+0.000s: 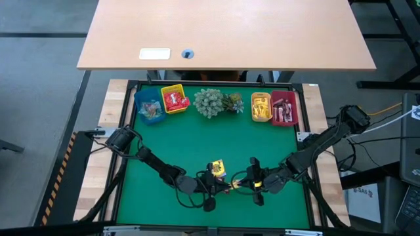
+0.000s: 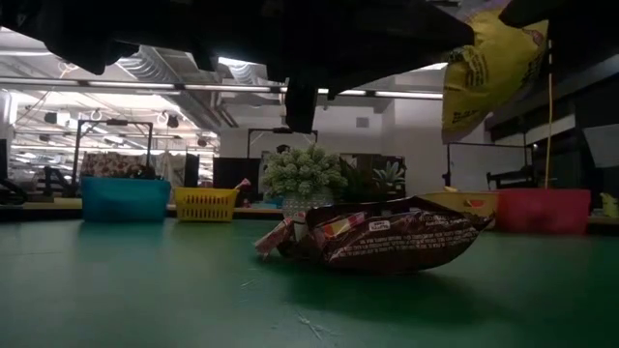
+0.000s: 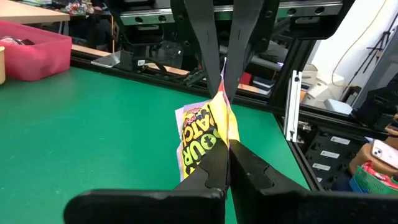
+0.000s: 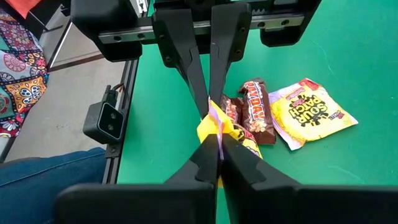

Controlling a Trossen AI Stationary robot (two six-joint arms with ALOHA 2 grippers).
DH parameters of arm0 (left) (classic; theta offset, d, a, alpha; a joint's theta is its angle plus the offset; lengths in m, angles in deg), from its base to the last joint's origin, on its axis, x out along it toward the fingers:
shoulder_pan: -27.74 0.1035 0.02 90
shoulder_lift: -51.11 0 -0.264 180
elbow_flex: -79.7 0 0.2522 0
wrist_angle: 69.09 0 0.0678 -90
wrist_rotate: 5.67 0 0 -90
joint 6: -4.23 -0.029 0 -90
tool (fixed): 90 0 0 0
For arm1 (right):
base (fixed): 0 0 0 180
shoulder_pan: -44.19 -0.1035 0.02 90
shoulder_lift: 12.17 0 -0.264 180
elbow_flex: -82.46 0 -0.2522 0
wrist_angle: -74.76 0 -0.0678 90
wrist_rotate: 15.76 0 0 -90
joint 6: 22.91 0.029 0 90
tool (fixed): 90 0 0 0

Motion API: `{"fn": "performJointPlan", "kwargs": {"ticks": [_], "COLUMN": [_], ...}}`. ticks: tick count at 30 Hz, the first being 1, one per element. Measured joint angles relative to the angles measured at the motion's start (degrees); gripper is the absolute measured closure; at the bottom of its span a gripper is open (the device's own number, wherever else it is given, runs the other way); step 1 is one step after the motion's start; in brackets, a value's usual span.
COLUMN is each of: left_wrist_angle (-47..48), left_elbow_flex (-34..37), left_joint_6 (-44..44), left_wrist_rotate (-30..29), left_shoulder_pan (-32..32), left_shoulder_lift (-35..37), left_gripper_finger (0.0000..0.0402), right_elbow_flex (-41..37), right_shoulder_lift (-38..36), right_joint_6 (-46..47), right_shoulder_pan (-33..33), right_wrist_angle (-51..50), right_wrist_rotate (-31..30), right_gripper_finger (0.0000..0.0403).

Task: Sort candy
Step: Put the yellow candy into the orange bin

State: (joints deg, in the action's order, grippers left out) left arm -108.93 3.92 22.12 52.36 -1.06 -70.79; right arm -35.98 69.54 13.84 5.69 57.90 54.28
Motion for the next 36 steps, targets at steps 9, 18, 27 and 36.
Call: {"fn": "performJointPlan", "kwargs": {"ticks": [9,18,27,36], "left_wrist_angle": [0.0,0.5,2.3,2.6], "left_elbow_flex": [0.0,-0.1,-0.1,-0.1], "left_joint_6": [0.0,0.0,0.0,0.0], "left_wrist_rotate": [0.1,0.0,0.1,0.1], "left_shoulder_pan": [0.1,0.2,0.2,0.2], "left_shoulder_lift": [0.0,0.0,0.0,0.0], "left_gripper_finger": [0.0376,0.0282,0.0263,0.0263], "right_elbow_flex": [0.0,0.0,0.1,0.1], "right_shoulder_lift": [0.0,-3.7,-18.4,-28.1], "right_joint_6": [0.0,-4.1,-4.3,-6.1], "right_shoulder_pan": [0.0,0.3,9.7,31.7], "right_wrist_angle": [0.0,-4.5,-21.4,-37.6], "right_wrist_rotate": [0.0,-0.2,-3.2,-8.4], "right_gripper_finger": [0.0397,0.0401,0.0401,0.0401]}}
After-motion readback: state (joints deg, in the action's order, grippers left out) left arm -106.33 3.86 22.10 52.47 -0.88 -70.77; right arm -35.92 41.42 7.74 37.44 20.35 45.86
